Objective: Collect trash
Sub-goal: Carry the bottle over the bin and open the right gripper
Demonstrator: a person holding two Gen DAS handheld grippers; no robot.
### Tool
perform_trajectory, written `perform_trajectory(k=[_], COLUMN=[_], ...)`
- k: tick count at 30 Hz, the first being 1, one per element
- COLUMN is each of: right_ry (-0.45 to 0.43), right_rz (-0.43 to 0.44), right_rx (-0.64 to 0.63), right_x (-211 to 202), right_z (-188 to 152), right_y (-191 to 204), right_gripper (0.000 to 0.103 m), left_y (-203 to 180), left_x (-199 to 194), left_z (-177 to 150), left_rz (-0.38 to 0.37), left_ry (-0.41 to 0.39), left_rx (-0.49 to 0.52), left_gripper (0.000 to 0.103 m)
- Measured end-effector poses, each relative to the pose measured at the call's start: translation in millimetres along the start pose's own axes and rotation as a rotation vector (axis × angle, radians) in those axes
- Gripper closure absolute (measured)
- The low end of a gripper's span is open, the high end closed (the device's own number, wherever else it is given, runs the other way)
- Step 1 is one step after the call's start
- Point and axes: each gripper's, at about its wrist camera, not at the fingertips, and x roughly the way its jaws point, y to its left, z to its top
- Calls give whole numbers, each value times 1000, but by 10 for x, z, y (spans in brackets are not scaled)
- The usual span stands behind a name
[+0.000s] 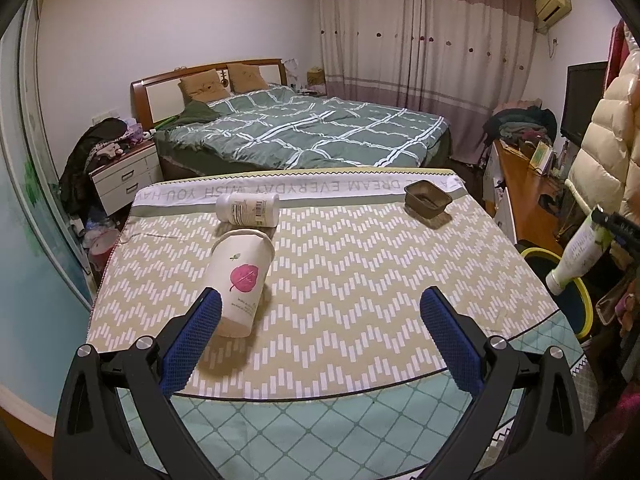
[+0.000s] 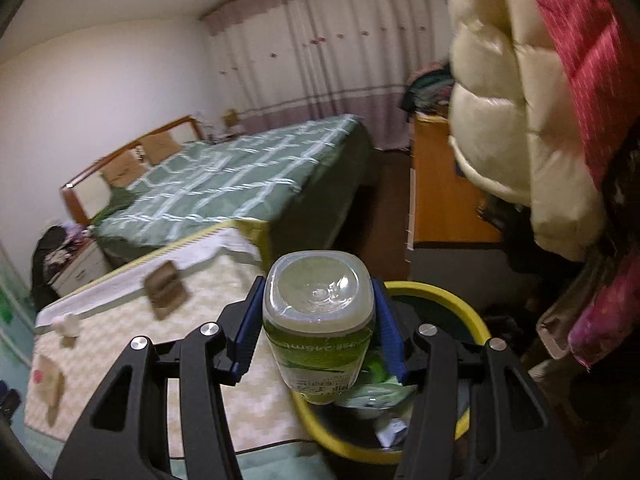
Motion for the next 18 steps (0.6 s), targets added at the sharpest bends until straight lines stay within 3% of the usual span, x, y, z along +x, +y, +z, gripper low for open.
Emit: perform_trajectory(k=[8,18], right_ry=[17,18], right_rz=[-37,72], right_rx=[25,-110], right_x=[186,116], right_z=[-123,-587], right_y=[-81,669], right_gripper=[47,47], left_y=[-1,225], left_x=[94,372], left_z=[-5,-17], left_rz=[11,62], left_ry=[16,58], left_rx=[0,-31], left_gripper=[5,5])
